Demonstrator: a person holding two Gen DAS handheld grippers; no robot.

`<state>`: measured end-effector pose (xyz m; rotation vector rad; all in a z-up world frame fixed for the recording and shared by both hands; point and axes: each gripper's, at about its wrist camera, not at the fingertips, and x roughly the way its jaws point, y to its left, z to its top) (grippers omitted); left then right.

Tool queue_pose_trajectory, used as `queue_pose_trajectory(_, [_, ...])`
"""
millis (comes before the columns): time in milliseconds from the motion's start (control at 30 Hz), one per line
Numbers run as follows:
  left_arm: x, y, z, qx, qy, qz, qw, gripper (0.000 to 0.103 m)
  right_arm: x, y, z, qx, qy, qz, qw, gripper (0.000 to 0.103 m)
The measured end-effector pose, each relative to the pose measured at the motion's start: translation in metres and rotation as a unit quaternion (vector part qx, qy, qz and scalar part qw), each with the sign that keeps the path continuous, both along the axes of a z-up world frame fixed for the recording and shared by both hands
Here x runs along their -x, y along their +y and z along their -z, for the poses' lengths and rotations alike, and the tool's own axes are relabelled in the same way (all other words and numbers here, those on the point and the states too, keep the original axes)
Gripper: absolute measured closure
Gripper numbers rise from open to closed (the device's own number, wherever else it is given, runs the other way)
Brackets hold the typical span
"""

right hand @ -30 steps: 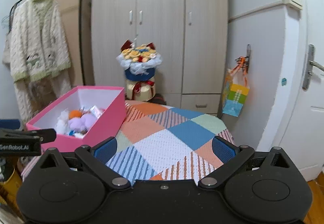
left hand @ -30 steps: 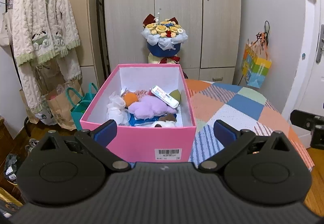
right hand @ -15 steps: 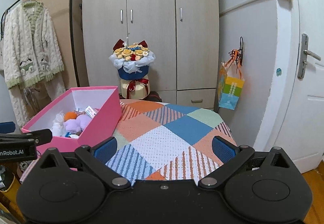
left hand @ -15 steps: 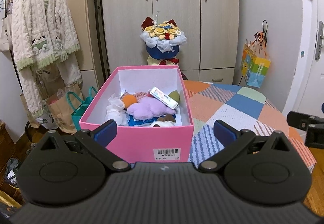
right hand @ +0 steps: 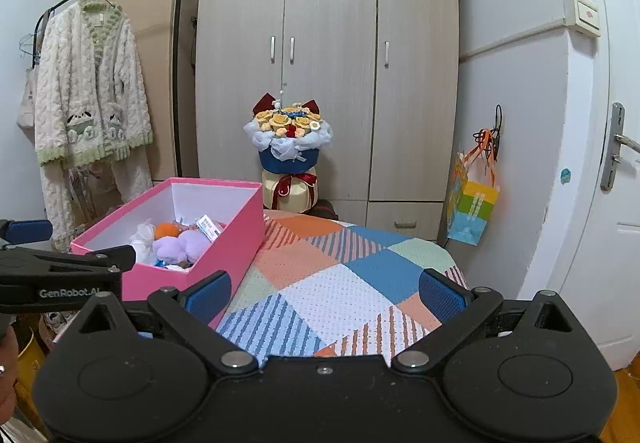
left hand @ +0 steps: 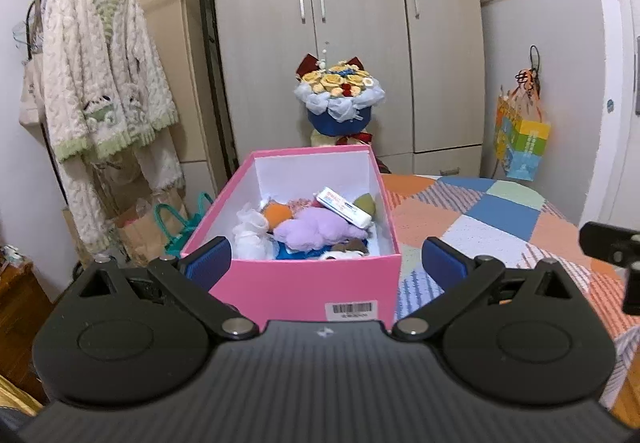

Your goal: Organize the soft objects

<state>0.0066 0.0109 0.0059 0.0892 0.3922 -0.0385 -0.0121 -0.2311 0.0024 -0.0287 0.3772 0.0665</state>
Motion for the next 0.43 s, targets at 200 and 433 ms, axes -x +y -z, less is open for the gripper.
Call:
queue_pose_trajectory(200, [-0.0028,0.0051,0.0023,0.014,0.012,0.001,0.9998,0.000,-0.0062,-0.0033,0.0039,0.007,0.019,0.020,1.000,0.002])
queue_pose_trajectory(433, [0.0004,0.0064,0.0024,0.020,0.008,-0.002,0.9998,0.000,-0.0057,-0.0080,0.0062,0.005,0.020,0.025,0.999,0.002])
